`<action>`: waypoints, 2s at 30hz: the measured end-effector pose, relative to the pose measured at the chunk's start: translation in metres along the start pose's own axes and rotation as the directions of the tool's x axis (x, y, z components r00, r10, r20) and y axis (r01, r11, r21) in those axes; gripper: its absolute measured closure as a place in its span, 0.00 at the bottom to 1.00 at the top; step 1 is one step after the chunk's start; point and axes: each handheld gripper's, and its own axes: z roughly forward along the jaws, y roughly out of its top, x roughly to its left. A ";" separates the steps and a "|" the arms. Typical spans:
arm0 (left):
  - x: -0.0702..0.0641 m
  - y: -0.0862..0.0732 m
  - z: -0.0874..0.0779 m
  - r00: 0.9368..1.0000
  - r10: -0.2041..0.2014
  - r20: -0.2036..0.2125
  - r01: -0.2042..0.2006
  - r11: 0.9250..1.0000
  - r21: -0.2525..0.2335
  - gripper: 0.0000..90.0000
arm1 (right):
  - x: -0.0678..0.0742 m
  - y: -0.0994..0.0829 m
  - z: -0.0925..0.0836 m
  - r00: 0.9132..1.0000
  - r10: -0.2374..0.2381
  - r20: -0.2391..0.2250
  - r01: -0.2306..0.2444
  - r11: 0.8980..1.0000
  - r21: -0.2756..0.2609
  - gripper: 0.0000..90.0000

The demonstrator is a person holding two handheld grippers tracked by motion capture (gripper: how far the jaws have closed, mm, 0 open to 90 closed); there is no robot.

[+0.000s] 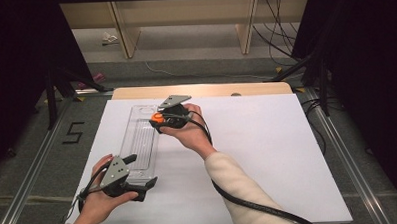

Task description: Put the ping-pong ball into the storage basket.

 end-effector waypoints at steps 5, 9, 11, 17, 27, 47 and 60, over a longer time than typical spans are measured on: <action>0.000 0.000 0.000 1.000 0.003 -0.001 -0.003 1.000 -0.001 0.03 | 0.003 0.003 0.005 1.000 0.004 -0.008 -0.004 1.000 -0.006 0.57; 0.000 0.000 0.000 1.000 0.002 0.000 -0.002 1.000 0.001 0.03 | 0.005 0.003 0.009 1.000 0.002 -0.012 -0.002 1.000 -0.001 0.57; 0.000 0.000 0.000 1.000 0.003 0.001 -0.003 1.000 -0.001 0.03 | 0.006 0.004 0.010 1.000 0.000 -0.014 0.000 1.000 0.004 0.57; 0.000 0.000 -0.001 1.000 0.003 0.001 -0.003 1.000 0.000 0.03 | 0.008 0.005 0.013 1.000 0.000 -0.017 0.000 1.000 0.001 0.57; 0.000 0.000 -0.001 1.000 0.002 0.002 -0.002 1.000 -0.002 0.03 | 0.011 0.008 0.018 1.000 -0.002 -0.024 0.002 1.000 0.003 0.57; 0.000 0.000 -0.001 1.000 0.007 0.002 -0.007 1.000 -0.002 0.03 | 0.013 0.010 0.027 1.000 -0.001 -0.029 0.002 1.000 0.010 0.57; 0.000 0.001 -0.001 1.000 0.007 0.003 -0.007 1.000 -0.003 0.03 | 0.014 0.014 0.033 1.000 -0.001 -0.030 0.002 1.000 0.016 0.57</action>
